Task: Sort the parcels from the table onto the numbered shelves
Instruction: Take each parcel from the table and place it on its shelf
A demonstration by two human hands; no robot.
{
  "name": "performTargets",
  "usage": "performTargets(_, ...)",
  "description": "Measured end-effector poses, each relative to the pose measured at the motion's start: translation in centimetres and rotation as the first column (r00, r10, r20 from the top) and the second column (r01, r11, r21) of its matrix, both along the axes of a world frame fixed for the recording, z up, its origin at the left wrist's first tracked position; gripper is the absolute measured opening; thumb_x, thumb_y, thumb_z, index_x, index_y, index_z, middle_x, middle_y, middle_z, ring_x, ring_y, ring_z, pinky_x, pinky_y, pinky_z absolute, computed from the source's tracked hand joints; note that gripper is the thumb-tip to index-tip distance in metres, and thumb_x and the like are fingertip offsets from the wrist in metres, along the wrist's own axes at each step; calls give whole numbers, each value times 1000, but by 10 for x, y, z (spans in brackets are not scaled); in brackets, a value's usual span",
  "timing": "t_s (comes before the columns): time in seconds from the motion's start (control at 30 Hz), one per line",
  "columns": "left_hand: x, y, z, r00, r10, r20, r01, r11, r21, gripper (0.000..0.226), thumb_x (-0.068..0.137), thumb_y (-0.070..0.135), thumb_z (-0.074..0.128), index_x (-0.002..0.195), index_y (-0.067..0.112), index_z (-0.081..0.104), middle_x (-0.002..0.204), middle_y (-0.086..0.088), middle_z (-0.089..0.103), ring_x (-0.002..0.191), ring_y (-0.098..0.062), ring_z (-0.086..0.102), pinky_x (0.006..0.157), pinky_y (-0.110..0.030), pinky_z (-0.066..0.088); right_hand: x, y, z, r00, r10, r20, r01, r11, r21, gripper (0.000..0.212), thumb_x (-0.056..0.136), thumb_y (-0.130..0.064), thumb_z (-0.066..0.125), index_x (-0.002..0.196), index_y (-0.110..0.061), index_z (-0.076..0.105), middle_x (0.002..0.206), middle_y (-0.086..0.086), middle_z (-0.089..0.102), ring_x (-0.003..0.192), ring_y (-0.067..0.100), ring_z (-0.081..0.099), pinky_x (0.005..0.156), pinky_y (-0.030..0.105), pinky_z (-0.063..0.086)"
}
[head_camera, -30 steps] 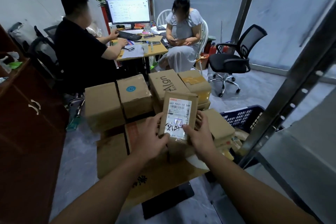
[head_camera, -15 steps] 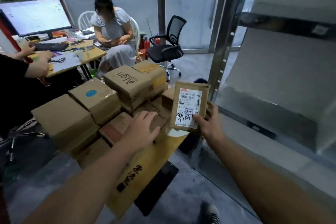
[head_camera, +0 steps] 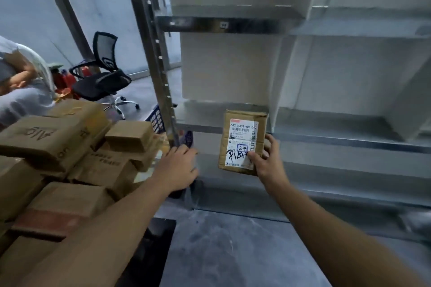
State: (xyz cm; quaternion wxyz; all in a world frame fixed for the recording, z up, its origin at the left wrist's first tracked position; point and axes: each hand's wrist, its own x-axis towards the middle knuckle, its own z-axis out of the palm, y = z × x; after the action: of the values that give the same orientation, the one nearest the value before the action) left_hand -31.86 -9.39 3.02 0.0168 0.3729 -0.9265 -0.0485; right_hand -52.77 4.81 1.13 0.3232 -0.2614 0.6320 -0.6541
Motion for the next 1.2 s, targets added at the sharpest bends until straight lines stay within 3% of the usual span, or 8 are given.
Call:
performTargets(0.13, -69, 51, 4, 993, -115, 7, 115, 993, 4, 59, 91, 49, 49, 144, 27, 38, 139, -2, 46, 128, -26, 42, 103, -40, 36, -42, 78, 8, 989, -140, -42, 141, 990, 23, 53, 96, -8, 62, 126, -45, 39, 129, -6, 62, 114, 15, 64, 92, 49, 58)
performTargets(0.33, -169, 161, 11, 953, -302, -38, 303, 953, 28, 58, 94, 47, 48, 146, 27, 35, 142, -1, 42, 129, -25, 40, 104, -39, 34, -103, 224, 13, 934, -342, -99, 347, 937, 38, 57, 96, -8, 63, 135, -38, 35, 124, -12, 61, 114, 12, 63, 98, 48, 54)
performTargets(0.7, -324, 375, 12, 786, -618, -21, 619, 785, 30, 58, 94, 46, 49, 146, 25, 33, 143, -2, 41, 129, -24, 39, 106, -39, 34, -177, 479, 12, 715, -677, -177, 690, 723, 23, 56, 93, -3, 65, 132, -34, 39, 130, 0, 59, 109, 7, 63, 99, 47, 53)
performTargets(1.0, -413, 479, 14, 656, -755, 14, 754, 656, 29, 58, 93, 47, 50, 145, 28, 34, 141, -2, 42, 129, -25, 41, 107, -41, 33, -219, 588, 8, 563, -804, -193, 822, 569, 28, 59, 92, -11, 68, 129, -48, 40, 127, -7, 60, 112, 15, 65, 96, 53, 54)
performTargets(1.2, -485, 515, 9, 582, -813, 18, 812, 583, 21, 56, 92, 45, 50, 143, 28, 36, 138, -1, 44, 126, -24, 43, 106, -41, 35, -266, 624, 0, 521, -836, -174, 850, 527, 15, 57, 95, -8, 65, 134, -41, 38, 134, -4, 54, 107, 8, 62, 86, 43, 60)
